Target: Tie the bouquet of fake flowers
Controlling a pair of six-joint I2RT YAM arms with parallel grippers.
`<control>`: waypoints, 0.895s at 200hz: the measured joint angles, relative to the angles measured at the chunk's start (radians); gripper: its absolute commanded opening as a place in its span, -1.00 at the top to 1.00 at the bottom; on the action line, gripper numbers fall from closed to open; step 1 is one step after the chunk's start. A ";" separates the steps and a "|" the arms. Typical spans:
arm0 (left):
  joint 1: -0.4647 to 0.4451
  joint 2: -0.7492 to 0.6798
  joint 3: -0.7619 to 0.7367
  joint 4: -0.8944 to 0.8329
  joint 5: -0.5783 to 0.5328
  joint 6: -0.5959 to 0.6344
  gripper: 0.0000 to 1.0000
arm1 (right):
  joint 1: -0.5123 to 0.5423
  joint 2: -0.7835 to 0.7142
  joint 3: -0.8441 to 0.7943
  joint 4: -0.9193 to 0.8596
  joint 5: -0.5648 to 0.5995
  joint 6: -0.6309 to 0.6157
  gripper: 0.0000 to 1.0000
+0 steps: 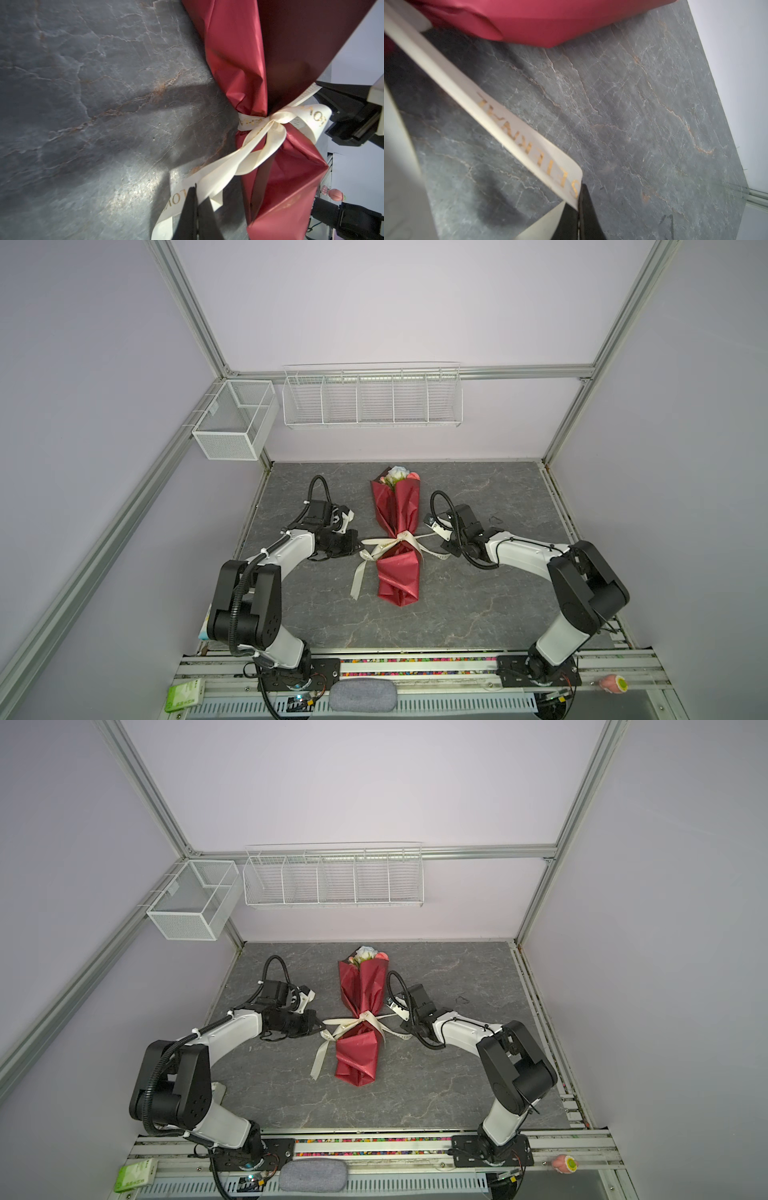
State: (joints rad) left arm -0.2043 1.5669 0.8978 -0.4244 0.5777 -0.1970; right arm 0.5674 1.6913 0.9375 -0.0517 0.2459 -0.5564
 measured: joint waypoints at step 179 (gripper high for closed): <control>0.029 -0.322 -0.114 -0.021 -0.148 -0.077 -0.04 | -0.157 -0.458 -0.177 0.031 -0.073 0.163 -0.03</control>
State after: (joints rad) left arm -0.1749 1.2449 0.7837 -0.4450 0.4301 -0.2737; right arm 0.4103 1.2331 0.7605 -0.0212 0.1726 -0.3935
